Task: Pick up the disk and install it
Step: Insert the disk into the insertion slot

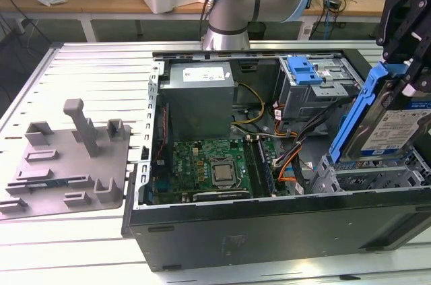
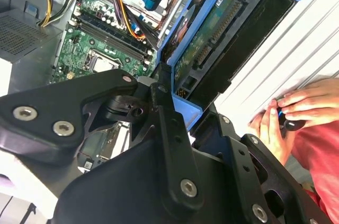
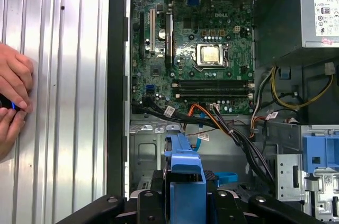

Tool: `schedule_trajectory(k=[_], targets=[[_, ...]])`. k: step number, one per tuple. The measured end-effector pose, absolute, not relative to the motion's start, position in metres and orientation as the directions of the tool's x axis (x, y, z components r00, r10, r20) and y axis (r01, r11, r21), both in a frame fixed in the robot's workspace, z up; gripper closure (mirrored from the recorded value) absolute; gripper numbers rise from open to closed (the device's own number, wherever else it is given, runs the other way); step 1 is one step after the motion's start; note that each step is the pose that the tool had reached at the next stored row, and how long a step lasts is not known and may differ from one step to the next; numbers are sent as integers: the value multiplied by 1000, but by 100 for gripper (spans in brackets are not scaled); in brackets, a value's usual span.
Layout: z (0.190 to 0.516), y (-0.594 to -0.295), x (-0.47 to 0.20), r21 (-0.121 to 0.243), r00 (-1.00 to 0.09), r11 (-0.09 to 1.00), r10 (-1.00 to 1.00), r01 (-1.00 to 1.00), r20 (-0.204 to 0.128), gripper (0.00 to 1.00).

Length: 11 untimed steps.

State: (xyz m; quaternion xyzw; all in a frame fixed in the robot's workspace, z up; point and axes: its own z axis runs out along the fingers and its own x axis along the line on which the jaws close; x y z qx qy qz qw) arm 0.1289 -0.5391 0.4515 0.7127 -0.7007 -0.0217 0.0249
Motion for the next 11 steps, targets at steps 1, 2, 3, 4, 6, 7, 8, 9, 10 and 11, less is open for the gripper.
schedule_trajectory(k=[1,2,3,4,6,7,8,9,10,11], targets=[[451,-539,129,66,16,-16,-1000,-998,4,63],[451,-539,129,66,16,-15,-1000,-998,4,63],[451,-539,128,66,15,-15,-1000,-998,4,63],[451,-539,128,66,14,-14,-1000,-998,4,63],[451,-540,128,66,13,-12,-1000,-998,4,63],[451,-541,128,66,11,-11,-1000,-998,4,63],[451,-541,128,66,9,-9,-1000,-998,4,63],[451,-541,128,66,8,-8,-1000,-998,4,63],[451,-541,128,66,7,-7,-1000,-998,4,63],[451,-541,128,66,7,-7,-1000,-998,4,63]])
